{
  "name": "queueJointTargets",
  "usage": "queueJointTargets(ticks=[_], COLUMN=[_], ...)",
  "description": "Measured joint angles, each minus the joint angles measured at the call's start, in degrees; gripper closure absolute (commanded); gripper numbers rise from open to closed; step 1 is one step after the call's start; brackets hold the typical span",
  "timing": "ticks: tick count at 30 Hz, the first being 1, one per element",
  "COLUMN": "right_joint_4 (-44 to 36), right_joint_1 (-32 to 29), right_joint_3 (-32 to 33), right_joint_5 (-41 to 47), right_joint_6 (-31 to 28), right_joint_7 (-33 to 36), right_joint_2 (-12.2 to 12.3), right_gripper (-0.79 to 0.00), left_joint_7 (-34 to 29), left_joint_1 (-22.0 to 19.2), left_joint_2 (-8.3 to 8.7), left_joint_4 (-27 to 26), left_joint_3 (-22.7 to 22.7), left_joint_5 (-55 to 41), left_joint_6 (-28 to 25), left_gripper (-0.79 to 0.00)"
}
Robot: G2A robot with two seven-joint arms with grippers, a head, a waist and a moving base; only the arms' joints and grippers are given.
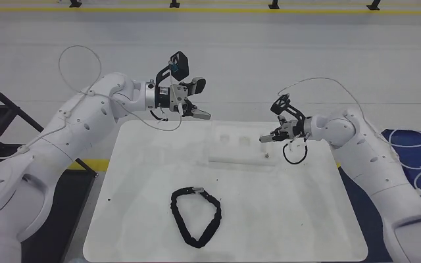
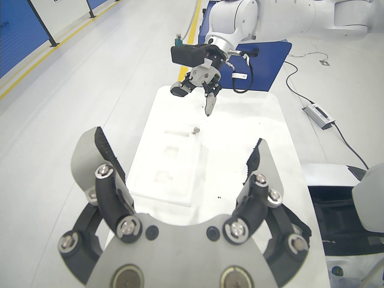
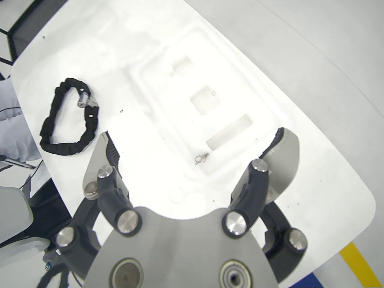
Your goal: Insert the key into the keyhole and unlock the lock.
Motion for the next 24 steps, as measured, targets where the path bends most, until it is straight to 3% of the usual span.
queueJointTargets(ticks=[14,19,24], right_joint_4=[7.18,9.66,9.62], right_joint_1=[0.17,0.71,0.70], right_joint_3=[-4.74,-4.97,-4.95], right_joint_5=[8.33,13.59,13.37], right_joint_6=[22.98,23.35,23.21], right_joint_7=[6.24,8.54,8.52], right_joint_2=[-4.99,-6.45,-6.42], right_gripper=[-0.785,-0.785,-0.785], left_joint_7=[0.00,0.00,0.00], left_joint_1=[0.00,0.00,0.00], left_joint_2=[0.00,0.00,0.00], left_joint_4=[0.00,0.00,0.00], left_joint_3=[0.00,0.00,0.00], left_joint_5=[0.00,0.00,0.00], left_joint_6=[0.00,0.00,0.00], left_gripper=[-0.785,-0.785,-0.785])
